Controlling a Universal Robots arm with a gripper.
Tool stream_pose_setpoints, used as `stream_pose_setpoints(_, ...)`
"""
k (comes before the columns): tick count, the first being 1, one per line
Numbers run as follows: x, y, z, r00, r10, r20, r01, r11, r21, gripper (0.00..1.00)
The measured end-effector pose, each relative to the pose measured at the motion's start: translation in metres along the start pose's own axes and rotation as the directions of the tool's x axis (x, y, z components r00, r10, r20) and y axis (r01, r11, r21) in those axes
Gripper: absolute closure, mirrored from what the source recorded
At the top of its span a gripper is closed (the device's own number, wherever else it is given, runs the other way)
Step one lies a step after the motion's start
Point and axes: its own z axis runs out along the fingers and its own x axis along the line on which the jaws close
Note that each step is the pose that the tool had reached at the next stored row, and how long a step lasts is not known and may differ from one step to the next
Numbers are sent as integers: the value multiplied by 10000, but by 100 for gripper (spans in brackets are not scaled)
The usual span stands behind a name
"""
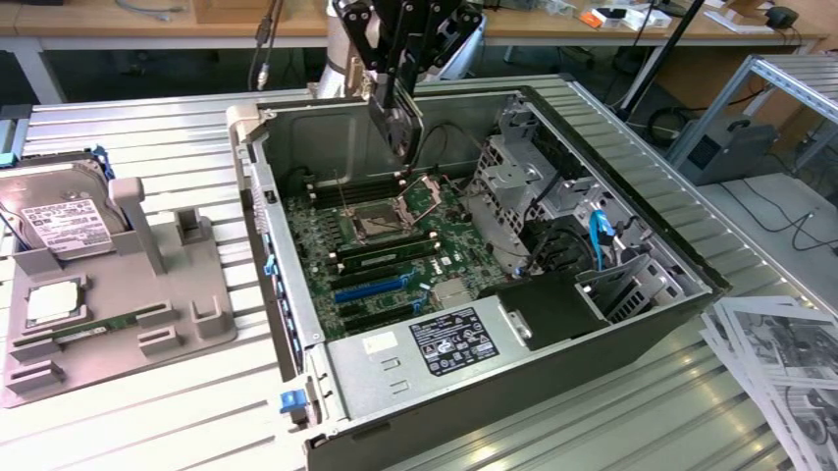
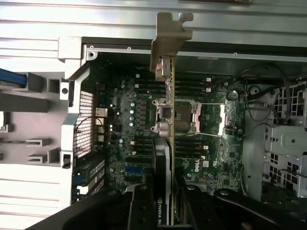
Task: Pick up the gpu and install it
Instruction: 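Pick up the gpu and move the gpu toward the slot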
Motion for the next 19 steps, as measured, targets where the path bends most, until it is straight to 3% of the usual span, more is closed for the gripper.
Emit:
stream_pose_setpoints(10,-1,0,0,9961,-871,-100,872,9962,25,73)
stream_pose_setpoints(14,-6,0,0,9839,-1767,-252,1769,9842,33,73)
stream_pose_setpoints(17,-8,0,0,9665,-2542,-350,2544,9671,35,73)
stream_pose_setpoints(19,-10,-1,0,9587,-2820,-380,2823,9593,35,73)
